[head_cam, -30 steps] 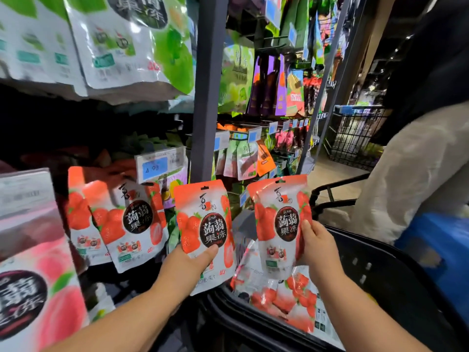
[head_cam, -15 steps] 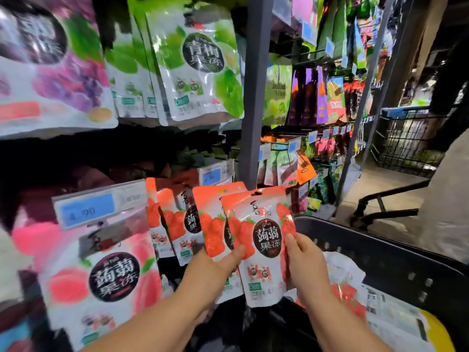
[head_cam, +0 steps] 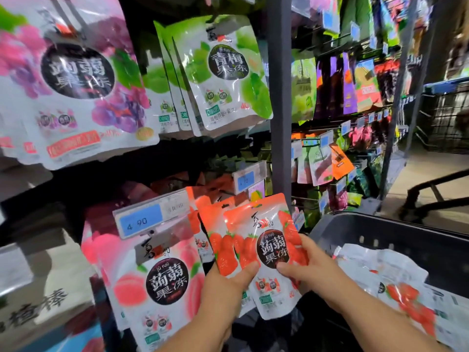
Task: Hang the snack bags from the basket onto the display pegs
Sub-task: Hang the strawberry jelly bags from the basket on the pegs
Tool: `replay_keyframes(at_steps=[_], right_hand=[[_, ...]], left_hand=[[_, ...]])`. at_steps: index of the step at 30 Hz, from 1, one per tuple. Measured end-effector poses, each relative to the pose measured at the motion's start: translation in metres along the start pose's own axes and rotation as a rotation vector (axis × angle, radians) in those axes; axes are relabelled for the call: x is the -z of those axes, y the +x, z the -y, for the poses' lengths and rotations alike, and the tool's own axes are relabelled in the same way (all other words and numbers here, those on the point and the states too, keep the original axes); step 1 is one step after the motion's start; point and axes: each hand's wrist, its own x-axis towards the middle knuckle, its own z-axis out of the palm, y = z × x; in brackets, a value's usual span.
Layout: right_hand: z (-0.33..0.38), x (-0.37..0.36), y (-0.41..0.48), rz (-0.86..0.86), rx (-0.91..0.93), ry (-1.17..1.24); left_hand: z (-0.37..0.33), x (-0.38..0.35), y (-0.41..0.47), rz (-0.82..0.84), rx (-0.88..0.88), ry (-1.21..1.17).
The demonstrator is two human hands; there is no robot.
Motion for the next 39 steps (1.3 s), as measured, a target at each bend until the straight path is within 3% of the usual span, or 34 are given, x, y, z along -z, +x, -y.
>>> replay_keyframes(at_steps=[10,17,39], right_hand=[[-0.016,-0.01,0.021,-0.054,-0.025,0.186],[-0.015,-0.015,0.032,-0.036,-0.002,0.077],[-0.01,-0.031,0.061,0.001,-0.005,0.016]], left_hand=[[-0.014,0.019,-0.012,-0.164,-0.066,0.17],[-0.011,0.025,-0.019,-0.16,-0.089,0.281],[-0.007,0.054,-0.042,-0.128,-0.117,0.266]])
